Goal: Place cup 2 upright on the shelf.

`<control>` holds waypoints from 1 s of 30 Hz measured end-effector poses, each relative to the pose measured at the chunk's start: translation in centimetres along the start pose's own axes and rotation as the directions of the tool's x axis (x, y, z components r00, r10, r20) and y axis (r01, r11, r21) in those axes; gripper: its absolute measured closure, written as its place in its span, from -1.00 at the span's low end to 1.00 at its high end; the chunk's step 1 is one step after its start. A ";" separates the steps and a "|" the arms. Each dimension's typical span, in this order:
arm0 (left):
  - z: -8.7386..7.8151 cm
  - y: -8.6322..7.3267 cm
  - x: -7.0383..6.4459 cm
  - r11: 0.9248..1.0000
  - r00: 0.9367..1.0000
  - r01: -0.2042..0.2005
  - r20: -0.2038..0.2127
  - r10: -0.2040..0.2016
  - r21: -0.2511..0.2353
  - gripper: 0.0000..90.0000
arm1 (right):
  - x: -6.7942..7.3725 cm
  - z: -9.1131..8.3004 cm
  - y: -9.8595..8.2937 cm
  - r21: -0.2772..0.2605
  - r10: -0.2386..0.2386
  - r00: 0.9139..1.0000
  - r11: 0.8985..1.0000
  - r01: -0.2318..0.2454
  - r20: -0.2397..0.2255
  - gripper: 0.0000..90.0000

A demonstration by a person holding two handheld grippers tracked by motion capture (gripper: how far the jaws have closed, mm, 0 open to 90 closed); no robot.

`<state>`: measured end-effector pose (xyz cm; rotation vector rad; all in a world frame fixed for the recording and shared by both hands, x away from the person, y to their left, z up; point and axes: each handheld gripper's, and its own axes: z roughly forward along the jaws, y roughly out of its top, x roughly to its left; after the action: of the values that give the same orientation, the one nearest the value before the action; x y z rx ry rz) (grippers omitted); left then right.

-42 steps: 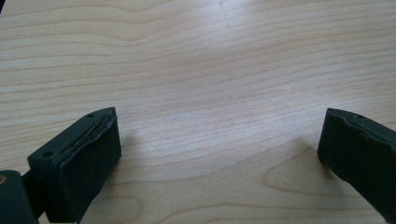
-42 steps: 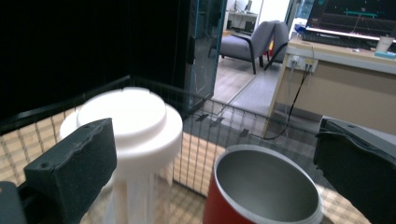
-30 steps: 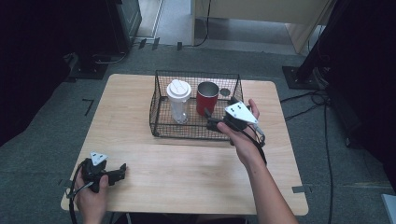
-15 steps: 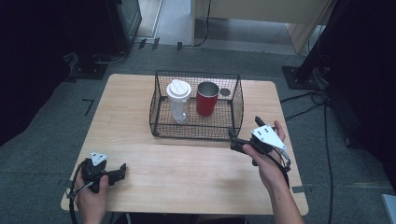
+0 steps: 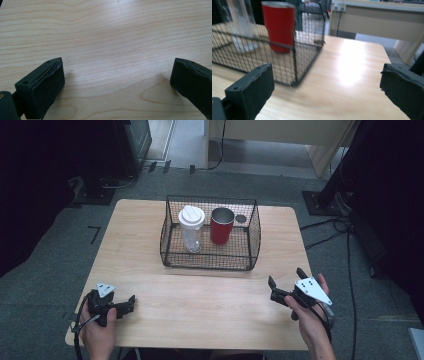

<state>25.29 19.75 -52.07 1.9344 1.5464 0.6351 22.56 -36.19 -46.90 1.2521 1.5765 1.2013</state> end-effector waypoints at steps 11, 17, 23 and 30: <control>0.0 0.0 0.0 1.000 1.000 -0.003 0.000 0.003 0.002 -1.00 | -3.7 -2.5 -4.3 0.131 -0.038 0.996 0.991 0.027 0.076 -1.00; 0.0 0.0 0.0 1.000 1.000 -0.003 -0.001 0.003 0.002 -1.00 | -5.2 -3.1 -5.8 0.209 -0.043 0.995 0.978 0.024 0.087 -1.00; 0.0 0.0 0.0 1.000 1.000 -0.003 -0.001 0.003 0.002 -1.00 | -6.5 -3.3 -6.5 0.263 -0.025 0.994 0.965 -0.005 0.111 -1.00; 0.0 0.0 0.0 1.000 1.000 -0.005 -0.001 0.005 0.002 -1.00 | -6.8 -2.5 -6.9 0.454 -0.069 0.997 0.890 0.041 0.046 -1.00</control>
<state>25.28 19.78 -52.06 1.9407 1.5440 0.6368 19.94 -43.80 -52.79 1.5048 1.9006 0.7689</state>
